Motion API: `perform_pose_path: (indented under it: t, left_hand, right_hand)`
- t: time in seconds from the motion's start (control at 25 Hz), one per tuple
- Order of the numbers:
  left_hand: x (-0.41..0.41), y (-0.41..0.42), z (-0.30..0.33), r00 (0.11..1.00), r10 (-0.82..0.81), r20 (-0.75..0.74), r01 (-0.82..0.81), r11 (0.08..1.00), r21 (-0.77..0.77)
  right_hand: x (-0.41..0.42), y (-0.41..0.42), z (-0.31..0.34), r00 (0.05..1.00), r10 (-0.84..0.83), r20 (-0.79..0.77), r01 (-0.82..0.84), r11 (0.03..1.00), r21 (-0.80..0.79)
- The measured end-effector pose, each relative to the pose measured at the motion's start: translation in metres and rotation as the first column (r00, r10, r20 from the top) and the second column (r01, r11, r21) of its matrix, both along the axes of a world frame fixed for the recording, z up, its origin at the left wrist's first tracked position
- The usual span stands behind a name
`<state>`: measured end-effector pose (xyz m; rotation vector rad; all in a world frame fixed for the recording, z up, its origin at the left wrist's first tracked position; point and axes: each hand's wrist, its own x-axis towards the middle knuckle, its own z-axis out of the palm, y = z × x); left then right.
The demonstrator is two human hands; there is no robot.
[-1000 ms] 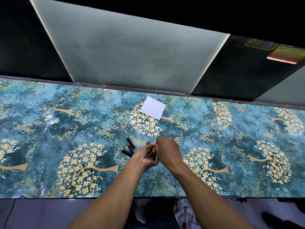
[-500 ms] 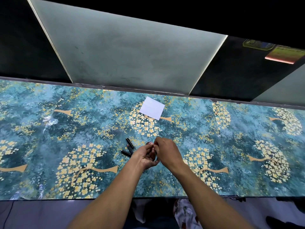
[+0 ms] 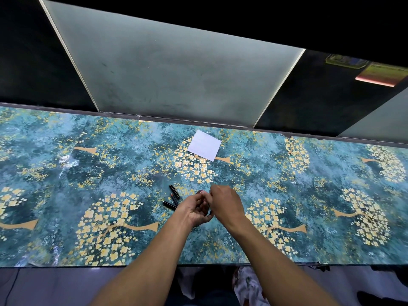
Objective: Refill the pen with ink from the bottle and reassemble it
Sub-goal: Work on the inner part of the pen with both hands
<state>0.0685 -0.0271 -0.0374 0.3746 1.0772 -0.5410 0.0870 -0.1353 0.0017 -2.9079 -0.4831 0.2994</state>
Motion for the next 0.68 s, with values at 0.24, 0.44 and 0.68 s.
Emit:
perform_pose_path:
  t: [0.24,0.44,0.68]
  left_hand:
    - [-0.0014,0.0012,-0.0005,1.0,-0.003,0.001,0.003,1.0,-0.022]
    - [-0.0025,0.0002,0.0013,1.0,-0.023,-0.001,0.023,1.0,-0.004]
    - [-0.0031,-0.0012,0.0027,1.0,-0.025,-0.008,0.025,1.0,-0.004]
  right_hand:
    - [-0.0029,-0.001,-0.0026,0.998,0.044,-0.036,-0.039,0.992,0.124]
    - [-0.0049,-0.0015,-0.0077,1.0,0.025,0.007,-0.025,0.996,0.084]
    - [-0.0041,0.0016,-0.0081,0.999,0.009,0.031,-0.011,0.999,0.052]
